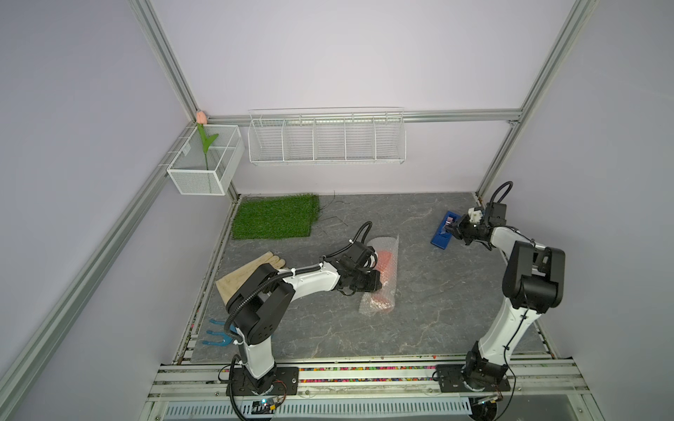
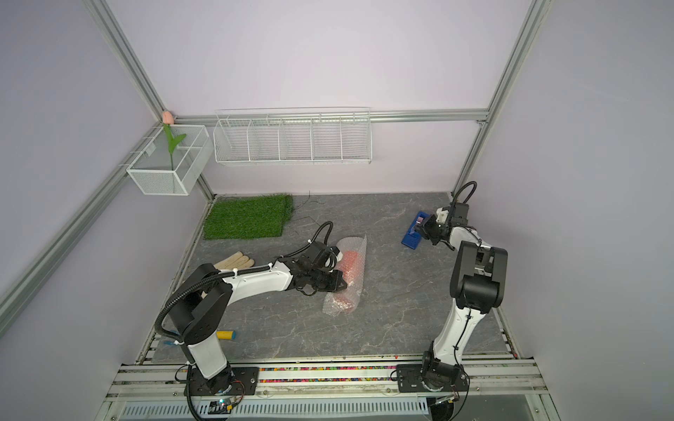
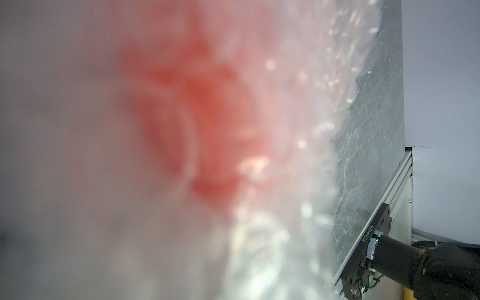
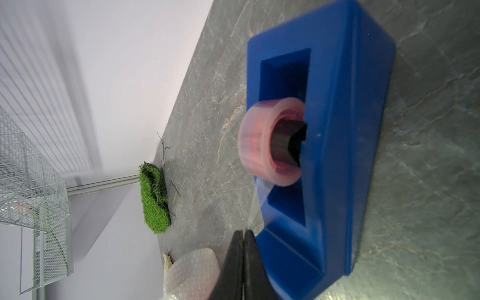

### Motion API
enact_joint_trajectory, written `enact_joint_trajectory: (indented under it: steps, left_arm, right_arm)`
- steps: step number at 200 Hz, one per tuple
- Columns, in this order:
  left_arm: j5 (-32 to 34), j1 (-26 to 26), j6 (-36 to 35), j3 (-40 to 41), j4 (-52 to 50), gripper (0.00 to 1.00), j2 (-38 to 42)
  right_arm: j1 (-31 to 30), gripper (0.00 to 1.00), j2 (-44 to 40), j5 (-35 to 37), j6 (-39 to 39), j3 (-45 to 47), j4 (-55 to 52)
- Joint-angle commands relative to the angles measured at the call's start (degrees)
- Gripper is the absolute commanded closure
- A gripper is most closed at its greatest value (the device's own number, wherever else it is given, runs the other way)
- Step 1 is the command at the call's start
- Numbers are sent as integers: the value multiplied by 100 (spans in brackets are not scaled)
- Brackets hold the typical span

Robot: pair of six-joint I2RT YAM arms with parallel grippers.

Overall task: Wrap wine glasses in bubble wrap
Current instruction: Pull the tape from the tape cutter.

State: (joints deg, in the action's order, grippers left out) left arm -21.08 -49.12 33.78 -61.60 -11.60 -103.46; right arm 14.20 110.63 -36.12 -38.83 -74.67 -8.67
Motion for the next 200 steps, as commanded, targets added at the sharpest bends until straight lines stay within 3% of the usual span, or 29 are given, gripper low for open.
enact_joint_trajectory:
  steps: [1,200]
  left_arm:
    - [43,17,-57,113,-229,91,-236]
    - [-57,19,-82,105,-168,90,-413]
  right_arm:
    - [7,93,-354,-246,-146,115,222]
    - [-104,93,-963,-203,-194,1339,185]
